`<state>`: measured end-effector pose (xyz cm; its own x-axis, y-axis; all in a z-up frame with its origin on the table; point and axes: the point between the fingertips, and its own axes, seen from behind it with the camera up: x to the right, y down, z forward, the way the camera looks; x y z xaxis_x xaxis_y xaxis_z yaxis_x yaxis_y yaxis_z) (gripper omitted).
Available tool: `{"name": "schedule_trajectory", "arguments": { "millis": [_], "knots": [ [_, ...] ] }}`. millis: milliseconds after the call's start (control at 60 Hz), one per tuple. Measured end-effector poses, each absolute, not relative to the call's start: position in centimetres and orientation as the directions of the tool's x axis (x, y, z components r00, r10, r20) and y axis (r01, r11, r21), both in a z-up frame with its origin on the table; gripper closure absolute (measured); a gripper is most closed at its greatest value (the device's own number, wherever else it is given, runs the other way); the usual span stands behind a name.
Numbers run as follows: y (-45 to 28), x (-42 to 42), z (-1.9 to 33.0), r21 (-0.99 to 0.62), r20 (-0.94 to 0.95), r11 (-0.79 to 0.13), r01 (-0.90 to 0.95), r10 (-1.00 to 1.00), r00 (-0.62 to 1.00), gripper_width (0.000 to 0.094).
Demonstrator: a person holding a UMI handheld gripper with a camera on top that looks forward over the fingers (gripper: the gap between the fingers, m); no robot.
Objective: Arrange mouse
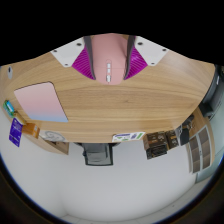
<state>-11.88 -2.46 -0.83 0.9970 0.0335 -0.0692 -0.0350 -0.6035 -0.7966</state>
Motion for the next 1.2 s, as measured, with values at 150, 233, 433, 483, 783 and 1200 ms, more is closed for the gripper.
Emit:
{"name": "schedule_trajectory", "arguments": {
  "millis": [150,233,433,483,783,1200],
  "knots": [
    [-2.5,-11.6,-1.0,-0.775,-0.04,-0.63,-0.042,-0.018,0.999,0.0517],
    [-2.5,-13.0,-0.4,-0.747,-0.09,-0.661,-0.076,-0.012,0.996,0.0517],
    [1.6,-10.3,11.2,-0.847,-0.105,-0.523,-0.096,-0.013,0.994,0.0519],
    [3.3,-7.2,14.4,-0.875,-0.077,-0.478,-0.079,-0.024,0.997,0.0519],
    [10.7,15.4,13.3,-0.874,0.037,-0.485,-0.034,-0.137,0.99,0.0519],
    [10.1,19.9,-0.8,-0.754,-0.001,-0.656,-0.027,-0.04,0.999,0.0501]
  ]
}}
